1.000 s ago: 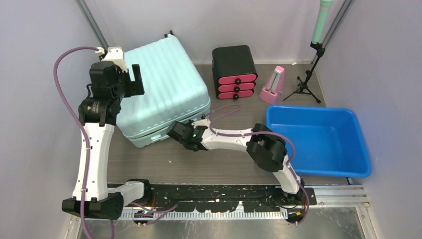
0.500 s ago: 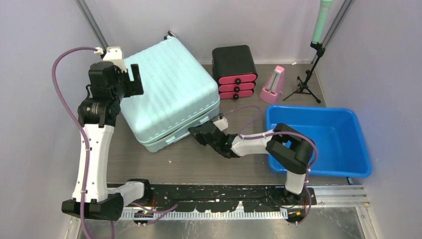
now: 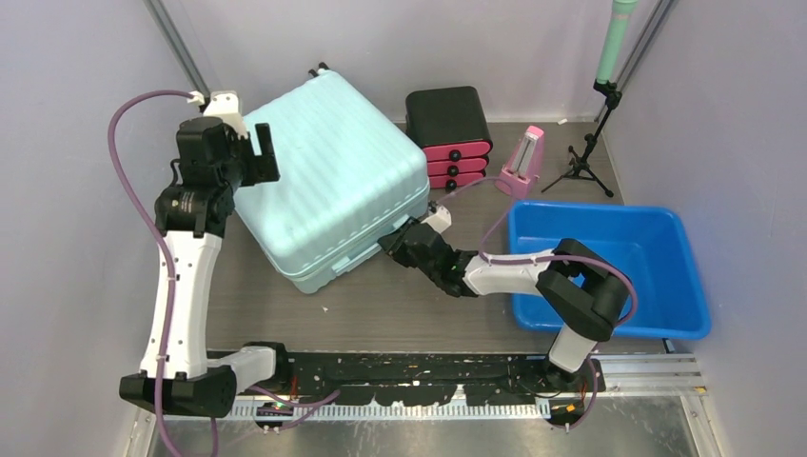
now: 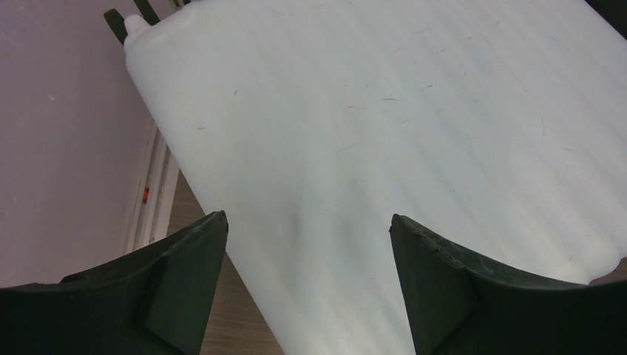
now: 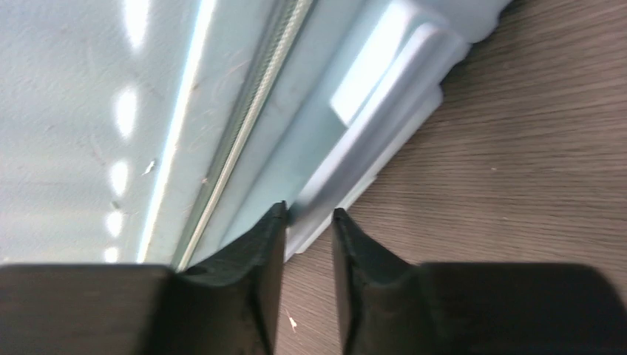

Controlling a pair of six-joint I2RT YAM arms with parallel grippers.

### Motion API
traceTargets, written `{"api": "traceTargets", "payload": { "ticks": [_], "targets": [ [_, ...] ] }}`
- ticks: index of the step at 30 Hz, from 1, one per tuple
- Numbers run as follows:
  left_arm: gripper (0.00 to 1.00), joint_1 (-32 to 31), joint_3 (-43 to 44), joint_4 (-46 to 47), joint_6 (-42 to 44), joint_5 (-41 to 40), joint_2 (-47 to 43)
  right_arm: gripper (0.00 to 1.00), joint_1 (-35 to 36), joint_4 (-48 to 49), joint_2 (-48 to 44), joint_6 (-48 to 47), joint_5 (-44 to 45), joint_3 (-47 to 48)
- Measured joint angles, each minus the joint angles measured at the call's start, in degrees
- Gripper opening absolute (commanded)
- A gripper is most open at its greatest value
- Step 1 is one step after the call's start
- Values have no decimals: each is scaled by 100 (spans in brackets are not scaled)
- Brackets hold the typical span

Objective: Open, take out, and arrange the luggage

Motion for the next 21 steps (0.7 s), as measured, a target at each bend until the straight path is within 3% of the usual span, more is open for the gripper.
{"api": "traceTargets", "payload": {
  "ticks": [4, 8, 14, 21],
  "targets": [
    [90, 0, -251, 35, 28, 4, 114, 44, -98, -398, -201, -341, -26, -7],
    [91, 155, -697, 295, 94, -227, 271, 43, -138, -1025, -647, -391, -2, -260],
    [97, 625, 758, 629, 656, 389, 1803, 44, -164, -1574, -1082, -208, -11, -538],
    [98, 964, 1102, 1379, 1193, 1663, 2647, 53, -164, -1464, -1355, -225, -103, -730]
  ]
}}
